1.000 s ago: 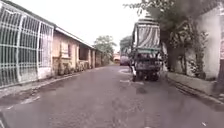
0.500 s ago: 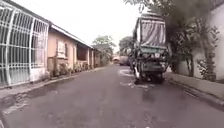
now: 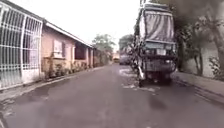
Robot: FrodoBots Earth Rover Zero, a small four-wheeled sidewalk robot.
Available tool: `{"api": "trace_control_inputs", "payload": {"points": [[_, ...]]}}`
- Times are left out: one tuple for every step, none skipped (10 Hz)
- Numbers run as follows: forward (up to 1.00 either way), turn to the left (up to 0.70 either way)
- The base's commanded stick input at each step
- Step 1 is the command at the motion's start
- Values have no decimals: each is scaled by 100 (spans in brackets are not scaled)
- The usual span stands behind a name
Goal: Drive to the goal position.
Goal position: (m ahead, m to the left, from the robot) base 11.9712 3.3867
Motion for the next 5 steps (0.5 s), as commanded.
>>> {"api": "trace_control_inputs", "payload": {"points": [[70, 0], [70, 0], [70, 0], [70, 0], [70, 0]]}}
